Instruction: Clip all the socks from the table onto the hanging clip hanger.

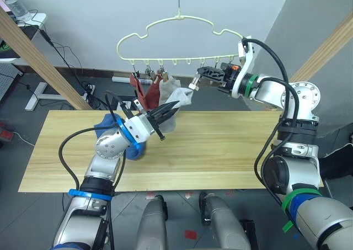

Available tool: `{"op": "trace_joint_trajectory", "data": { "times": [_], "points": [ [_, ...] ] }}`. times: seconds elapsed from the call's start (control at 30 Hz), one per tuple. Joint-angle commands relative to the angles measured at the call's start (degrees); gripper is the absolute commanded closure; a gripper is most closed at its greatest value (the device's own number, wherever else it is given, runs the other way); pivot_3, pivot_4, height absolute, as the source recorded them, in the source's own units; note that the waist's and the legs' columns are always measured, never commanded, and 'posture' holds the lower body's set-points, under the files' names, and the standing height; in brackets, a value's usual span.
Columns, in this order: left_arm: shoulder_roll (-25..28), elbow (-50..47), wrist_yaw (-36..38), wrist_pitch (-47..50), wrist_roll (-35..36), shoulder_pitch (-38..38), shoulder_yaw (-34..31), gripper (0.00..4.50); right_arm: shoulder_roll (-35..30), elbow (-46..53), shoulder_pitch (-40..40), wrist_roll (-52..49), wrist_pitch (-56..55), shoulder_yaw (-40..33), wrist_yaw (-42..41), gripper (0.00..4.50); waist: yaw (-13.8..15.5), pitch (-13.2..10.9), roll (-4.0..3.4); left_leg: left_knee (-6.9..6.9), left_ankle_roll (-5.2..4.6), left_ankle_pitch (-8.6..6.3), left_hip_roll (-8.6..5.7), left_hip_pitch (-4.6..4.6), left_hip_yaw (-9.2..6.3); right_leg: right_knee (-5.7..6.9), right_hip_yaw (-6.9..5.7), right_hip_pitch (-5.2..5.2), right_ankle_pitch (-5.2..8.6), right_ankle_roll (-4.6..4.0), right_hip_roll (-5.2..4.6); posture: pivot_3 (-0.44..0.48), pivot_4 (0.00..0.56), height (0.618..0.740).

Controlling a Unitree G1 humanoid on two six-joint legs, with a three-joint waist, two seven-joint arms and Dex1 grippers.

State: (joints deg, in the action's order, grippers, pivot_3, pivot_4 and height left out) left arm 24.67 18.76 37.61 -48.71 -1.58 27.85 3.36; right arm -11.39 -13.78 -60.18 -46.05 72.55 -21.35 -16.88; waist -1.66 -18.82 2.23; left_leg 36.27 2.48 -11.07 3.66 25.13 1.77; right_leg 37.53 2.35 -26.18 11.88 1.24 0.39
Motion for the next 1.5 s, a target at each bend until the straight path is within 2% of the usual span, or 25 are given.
{"op": "trace_joint_trajectory", "data": {
  "times": [0.03, 0.7, 0.8, 1.13, 1.23, 1.43, 1.5],
  "points": [
    [0.18, -0.36, -1.54, -2.13, -0.58, 0.69, 0.59, 4.49, -0.39, -1.05, 0.77, 0.16, 2.24, -0.01, 1.51, 4.5, 0.0, 0.0, 0.0, -0.02, 0.0, 0.0, 0.0, 0.0, 0.0, -0.03, 0.0, 0.0, 0.0, 0.0, 0.0, -0.04, 0.336, 0.74],
    [0.51, 1.46, -5.75, -5.09, -3.43, 2.85, 1.67, 4.49, -0.41, -0.25, 1.58, -1.35, 4.33, 1.27, 1.84, 4.5, -0.01, 0.0, 0.0, -0.2, -0.1, -0.06, 0.01, 0.14, 0.0, -0.45, -0.05, 0.02, -0.01, 0.02, -0.01, -0.034, 0.34, 0.74],
    [0.57, 1.77, -5.97, -5.31, -3.67, 3.04, 1.77, 4.5, -0.45, -0.06, 1.69, -1.95, 4.91, 1.12, 1.73, 3.66, -0.02, 0.0, 0.0, -0.21, -0.1, -0.06, 0.01, 0.15, 0.0, -0.46, -0.05, 0.01, -0.01, 0.02, -0.01, -0.036, 0.34, 0.74],
    [0.21, 3.93, -7.02, -4.83, -4.66, 4.88, 2.73, 4.5, -1.15, 1.09, 2.14, -2.59, 6.19, 0.37, 2.09, 0.04, -0.11, -0.03, -0.04, -0.18, -0.1, -0.06, 0.01, 0.77, 0.0, -0.39, -0.05, -0.65, -0.05, 0.03, 0.0, -0.037, 0.344, 0.74],
    [-0.48, 5.69, -7.63, -2.93, -5.16, 5.73, 3.1, 4.5, -2.75, 3.48, 3.06, -3.59, 7.54, -1.33, 2.4, 0.04, -0.04, -0.03, -0.05, -0.19, -0.1, -0.06, 0.01, 0.88, 0.02, -0.38, -0.04, -0.78, -0.08, -0.02, 0.0, -0.036, 0.346, 0.74],
    [-2.66, 9.75, -8.98, 4.38, -4.45, 7.77, 2.84, 2.88, -9.11, 16.09, 10.27, -5.11, 10.0, -0.82, 0.53, 0.0, -0.03, -0.03, -0.05, -0.19, -0.11, -0.06, -0.04, 1.0, 0.06, -0.41, 0.0, -0.88, -0.07, 0.06, -0.03, -0.058, 0.348, 0.74],
    [-3.44, 9.91, -6.13, 9.52, -0.26, 7.88, 2.46, 2.35, -12.86, 22.89, 15.26, -4.32, 8.44, 1.3, -1.18, 0.0, -0.02, -0.04, -0.06, -0.19, -0.11, -0.06, -0.02, 1.01, 0.04, -0.38, -0.03, -0.9, -0.07, 0.06, -0.02, -0.069, 0.345, 0.74]
  ]
}}
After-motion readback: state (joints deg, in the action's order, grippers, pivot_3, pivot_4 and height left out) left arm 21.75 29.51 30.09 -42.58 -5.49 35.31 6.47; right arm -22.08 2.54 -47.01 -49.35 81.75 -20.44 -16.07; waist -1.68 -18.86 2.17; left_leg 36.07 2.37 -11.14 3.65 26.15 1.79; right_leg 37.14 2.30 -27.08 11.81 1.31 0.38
